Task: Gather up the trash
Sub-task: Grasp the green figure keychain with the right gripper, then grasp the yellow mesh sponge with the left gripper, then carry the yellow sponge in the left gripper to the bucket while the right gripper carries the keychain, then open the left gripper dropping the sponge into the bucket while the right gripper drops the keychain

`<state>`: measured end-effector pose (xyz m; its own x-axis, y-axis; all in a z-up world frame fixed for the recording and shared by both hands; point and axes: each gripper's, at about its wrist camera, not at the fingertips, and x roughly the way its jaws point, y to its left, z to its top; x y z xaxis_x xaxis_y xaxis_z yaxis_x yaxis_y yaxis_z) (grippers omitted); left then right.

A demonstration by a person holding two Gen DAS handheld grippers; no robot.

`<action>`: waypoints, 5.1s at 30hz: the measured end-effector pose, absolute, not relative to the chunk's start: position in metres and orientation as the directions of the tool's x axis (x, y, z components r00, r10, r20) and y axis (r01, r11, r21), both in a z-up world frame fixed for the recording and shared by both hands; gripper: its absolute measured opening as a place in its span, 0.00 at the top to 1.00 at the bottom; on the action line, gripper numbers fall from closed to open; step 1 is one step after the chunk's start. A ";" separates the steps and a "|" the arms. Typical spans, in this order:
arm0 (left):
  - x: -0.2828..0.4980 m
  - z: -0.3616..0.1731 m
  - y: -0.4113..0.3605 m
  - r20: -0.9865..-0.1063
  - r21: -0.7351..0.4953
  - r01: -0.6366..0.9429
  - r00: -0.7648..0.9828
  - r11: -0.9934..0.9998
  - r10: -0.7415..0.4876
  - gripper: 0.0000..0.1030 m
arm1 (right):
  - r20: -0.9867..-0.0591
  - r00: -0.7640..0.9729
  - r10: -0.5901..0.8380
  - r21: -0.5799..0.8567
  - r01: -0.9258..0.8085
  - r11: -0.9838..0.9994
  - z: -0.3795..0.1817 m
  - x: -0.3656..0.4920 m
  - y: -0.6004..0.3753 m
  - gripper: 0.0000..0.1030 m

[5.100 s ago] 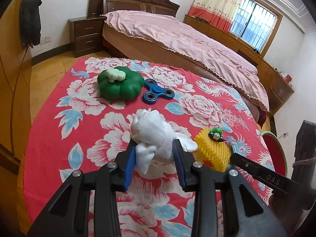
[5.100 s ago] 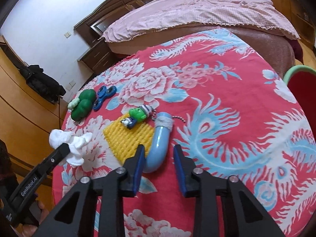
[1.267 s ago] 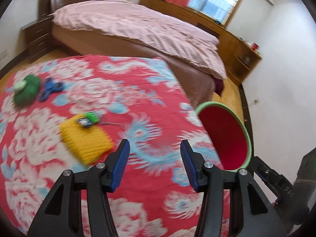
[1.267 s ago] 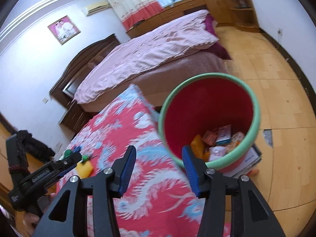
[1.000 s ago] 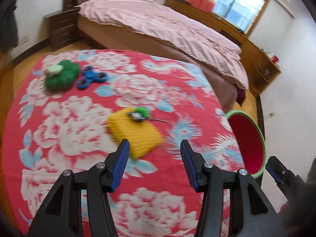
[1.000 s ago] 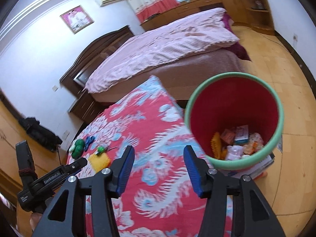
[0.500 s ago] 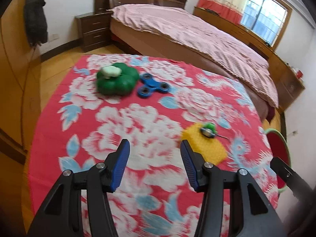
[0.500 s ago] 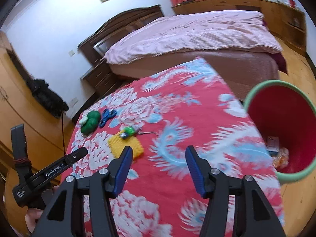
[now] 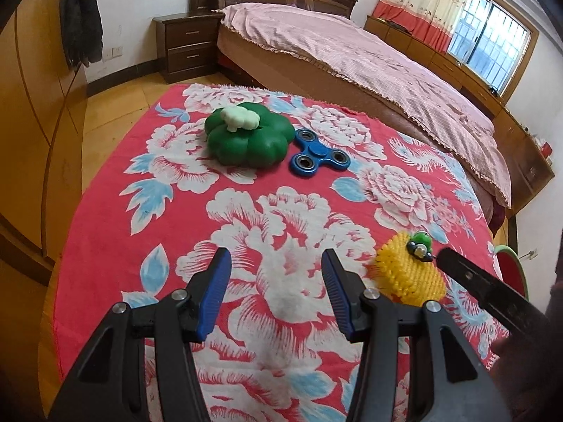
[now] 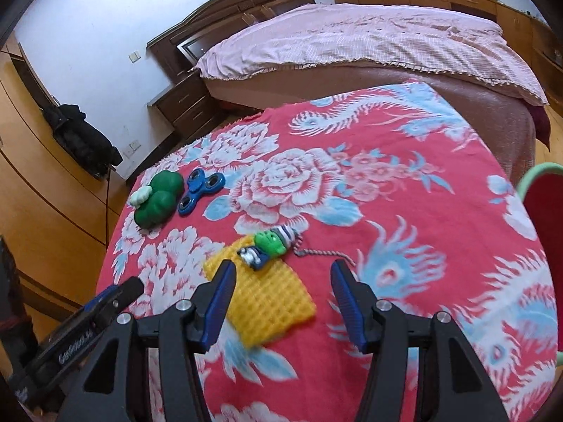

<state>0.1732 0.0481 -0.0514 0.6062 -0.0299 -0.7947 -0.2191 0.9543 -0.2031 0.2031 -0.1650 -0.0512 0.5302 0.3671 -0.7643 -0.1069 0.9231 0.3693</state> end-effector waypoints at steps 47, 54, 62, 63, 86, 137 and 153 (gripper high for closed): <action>0.188 -0.057 -0.040 -0.826 -0.277 0.003 0.510 0.961 -0.239 0.48 | -0.631 0.720 0.290 0.408 -0.010 0.913 -0.008 0.127 -0.260 0.68; 0.195 -0.066 -0.054 -0.844 -0.249 0.003 0.489 0.968 -0.219 0.48 | -0.622 0.730 0.282 0.425 0.012 0.905 -0.010 0.112 -0.280 0.68; 0.193 -0.071 -0.068 -0.838 -0.187 0.016 0.520 0.982 -0.168 0.48 | -0.629 0.724 0.284 0.448 0.039 0.893 -0.022 0.109 -0.294 0.68; 0.193 -0.071 -0.069 -0.835 -0.189 0.018 0.524 0.982 -0.170 0.48 | -0.629 0.723 0.286 0.450 0.040 0.892 -0.023 0.109 -0.294 0.68; 0.147 -0.028 -0.072 -0.731 -0.344 0.133 0.584 0.930 -0.354 0.83 | -0.602 0.746 0.285 0.457 0.030 0.889 -0.011 0.082 -0.296 0.68; 0.187 -0.038 -0.316 -0.777 -0.201 0.570 0.403 0.797 -0.484 0.76 | -0.684 0.727 0.065 0.450 0.351 0.821 -0.053 0.078 -0.479 0.66; 0.169 -0.021 -0.281 -0.769 -0.214 0.478 0.456 0.852 -0.449 0.58 | -0.667 0.741 0.083 0.456 0.317 0.831 -0.038 0.062 -0.462 0.46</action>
<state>0.1695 -0.2805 -0.0205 0.4558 -0.4486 -0.7688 0.4777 0.8521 -0.2140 0.0625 -0.4619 -0.0379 0.7406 0.0834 -0.6668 0.3171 0.8315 0.4562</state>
